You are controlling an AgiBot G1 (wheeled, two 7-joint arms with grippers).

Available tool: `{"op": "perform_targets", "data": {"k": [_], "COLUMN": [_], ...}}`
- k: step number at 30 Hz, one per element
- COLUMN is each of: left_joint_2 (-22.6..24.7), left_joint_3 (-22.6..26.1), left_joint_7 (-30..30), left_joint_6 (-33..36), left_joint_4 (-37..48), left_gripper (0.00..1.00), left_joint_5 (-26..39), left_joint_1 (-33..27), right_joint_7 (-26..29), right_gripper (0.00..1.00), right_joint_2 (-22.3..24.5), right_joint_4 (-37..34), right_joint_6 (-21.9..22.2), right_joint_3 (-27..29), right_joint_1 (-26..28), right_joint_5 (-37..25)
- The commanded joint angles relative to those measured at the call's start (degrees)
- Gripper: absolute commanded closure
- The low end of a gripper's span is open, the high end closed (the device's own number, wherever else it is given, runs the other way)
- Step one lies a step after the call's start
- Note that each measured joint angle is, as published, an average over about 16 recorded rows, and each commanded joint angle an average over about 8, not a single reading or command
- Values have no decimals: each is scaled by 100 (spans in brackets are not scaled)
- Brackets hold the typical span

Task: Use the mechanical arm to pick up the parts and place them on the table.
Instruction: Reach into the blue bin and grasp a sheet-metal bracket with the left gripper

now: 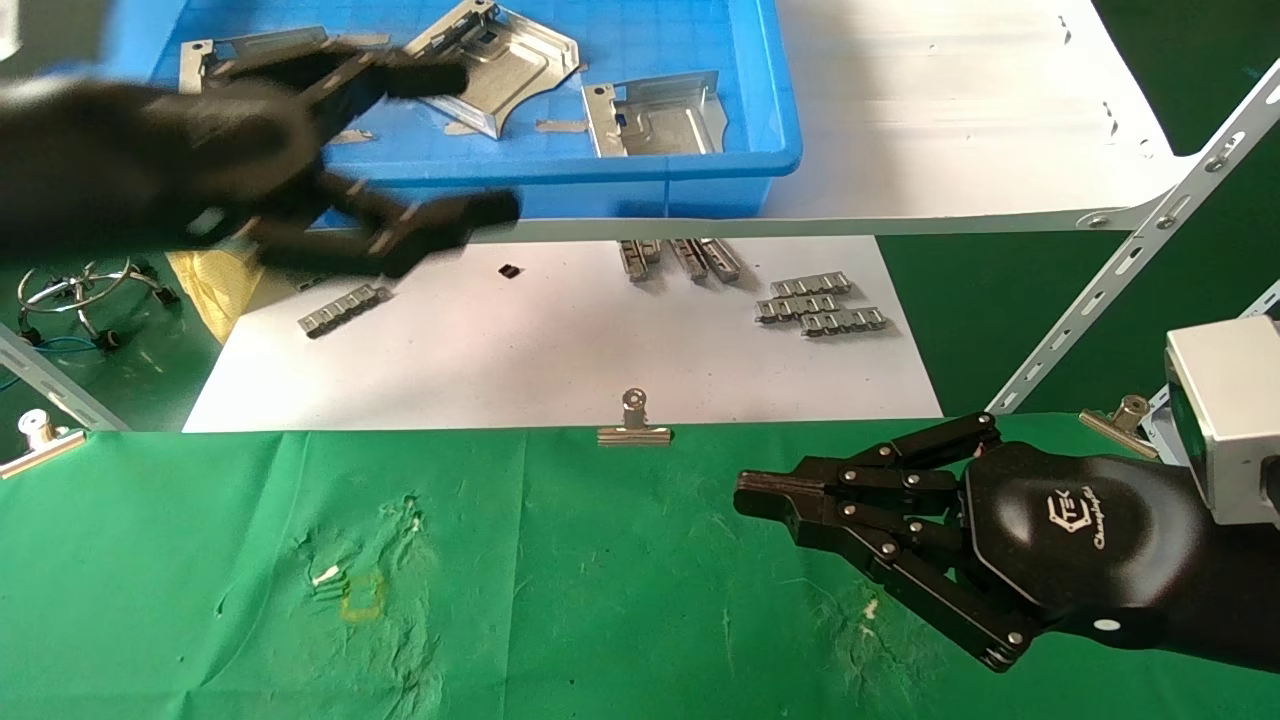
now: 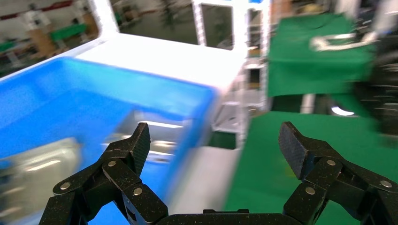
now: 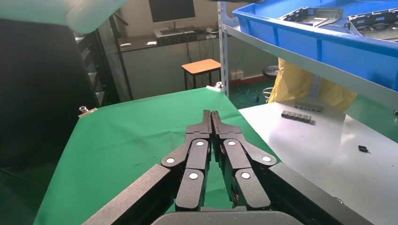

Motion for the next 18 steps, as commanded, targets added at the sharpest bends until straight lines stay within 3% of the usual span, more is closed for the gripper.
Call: {"op": "perform_targets", "data": {"k": [1, 7, 15, 16, 18], "left_joint_2": [301, 1012, 1726, 1803, 1934], "left_joint_3": [153, 393, 703, 749, 827], "left_joint_7": [9, 517, 1011, 1072, 1188], "left_joint_6": [-105, -337, -1077, -1221, -1514], "left_joint_4": [488, 1908, 3604, 3775, 4073], "left_gripper": [0, 0, 0, 4, 23], "left_joint_5": [311, 821, 1445, 1534, 1689], "left_joint_1": [-453, -1318, -2002, -2054, -2142], "right_joint_7": [0, 0, 0, 0, 0], "right_gripper": [100, 100, 100, 100, 100], "right_joint_2": [0, 0, 0, 0, 0], "right_joint_4": [0, 0, 0, 0, 0], "right_joint_6": [0, 0, 0, 0, 0], "right_joint_3": [0, 0, 0, 0, 0], "right_joint_1": [0, 0, 0, 0, 0], "right_joint_5": [0, 0, 0, 0, 0]}}
